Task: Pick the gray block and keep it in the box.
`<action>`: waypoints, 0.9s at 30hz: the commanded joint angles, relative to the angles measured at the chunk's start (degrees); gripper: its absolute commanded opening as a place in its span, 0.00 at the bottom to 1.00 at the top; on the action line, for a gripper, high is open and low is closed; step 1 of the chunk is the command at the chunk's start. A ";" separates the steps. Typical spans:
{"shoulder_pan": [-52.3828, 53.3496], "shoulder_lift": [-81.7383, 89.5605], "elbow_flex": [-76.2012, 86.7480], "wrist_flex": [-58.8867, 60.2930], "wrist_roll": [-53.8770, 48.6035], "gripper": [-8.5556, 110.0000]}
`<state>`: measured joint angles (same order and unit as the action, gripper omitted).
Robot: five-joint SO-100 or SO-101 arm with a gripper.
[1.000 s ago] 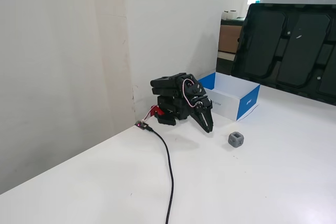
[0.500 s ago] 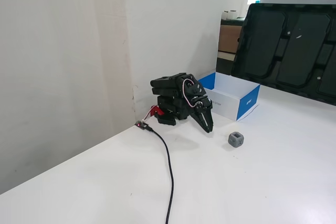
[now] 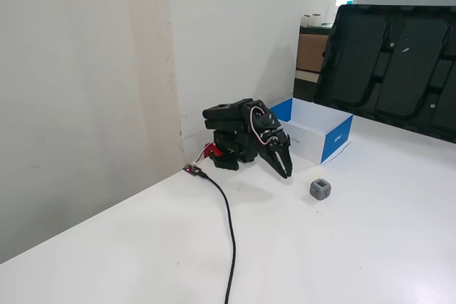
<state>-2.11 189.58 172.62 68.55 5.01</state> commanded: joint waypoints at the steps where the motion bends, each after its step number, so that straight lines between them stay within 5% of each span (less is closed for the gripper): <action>1: 0.88 6.86 0.44 -0.09 0.00 0.07; 11: -1.23 6.86 0.44 -0.09 -0.70 0.08; 16: -2.81 6.86 0.44 -0.18 -0.70 0.18; 27: -4.13 6.50 -1.49 -3.60 0.26 0.17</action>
<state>-4.92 189.58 173.32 64.78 4.92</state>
